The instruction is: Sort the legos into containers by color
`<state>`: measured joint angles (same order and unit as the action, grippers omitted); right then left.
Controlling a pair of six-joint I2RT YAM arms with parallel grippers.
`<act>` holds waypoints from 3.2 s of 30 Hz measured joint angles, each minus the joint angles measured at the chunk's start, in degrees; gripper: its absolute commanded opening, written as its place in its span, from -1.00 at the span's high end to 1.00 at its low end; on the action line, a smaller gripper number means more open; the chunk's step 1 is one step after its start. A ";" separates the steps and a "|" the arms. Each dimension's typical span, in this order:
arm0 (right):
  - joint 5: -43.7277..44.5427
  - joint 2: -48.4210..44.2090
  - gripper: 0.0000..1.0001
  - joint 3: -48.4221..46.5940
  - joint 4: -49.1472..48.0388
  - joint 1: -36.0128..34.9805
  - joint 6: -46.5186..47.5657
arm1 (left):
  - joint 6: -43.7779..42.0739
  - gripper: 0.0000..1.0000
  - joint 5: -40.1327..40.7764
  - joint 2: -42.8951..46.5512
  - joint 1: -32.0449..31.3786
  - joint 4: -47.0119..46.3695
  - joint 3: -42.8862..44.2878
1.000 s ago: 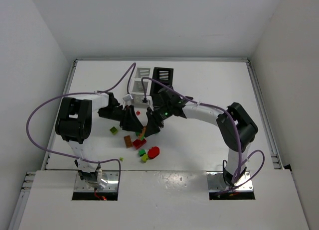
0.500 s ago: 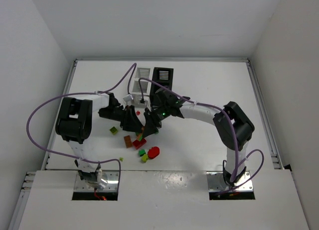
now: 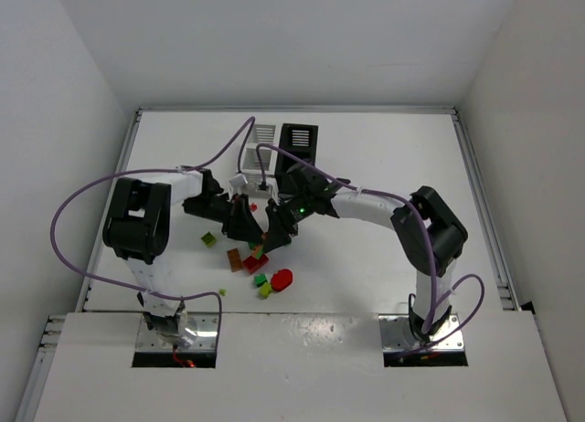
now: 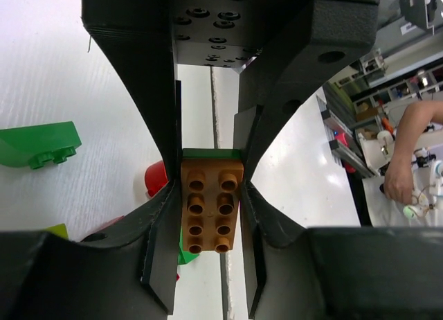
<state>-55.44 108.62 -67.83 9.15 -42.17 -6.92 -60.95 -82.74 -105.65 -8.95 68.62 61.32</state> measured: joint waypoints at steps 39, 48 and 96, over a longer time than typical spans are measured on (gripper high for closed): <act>21.03 -13.22 -0.47 8.24 6.73 1.49 7.04 | 36.44 -1.00 17.07 20.46 7.82 -27.41 -3.89; 24.20 -13.97 -0.47 7.37 8.57 1.09 14.34 | 58.10 -1.00 31.04 39.85 8.22 -44.44 -8.04; 42.18 -30.47 -0.42 25.22 8.04 5.86 14.38 | 44.87 -0.24 69.79 23.37 -25.51 -22.60 -3.52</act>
<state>-13.26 78.15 -42.61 17.19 -36.32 7.46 -16.08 -12.95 -82.28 -34.46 46.02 57.80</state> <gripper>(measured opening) 0.712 0.620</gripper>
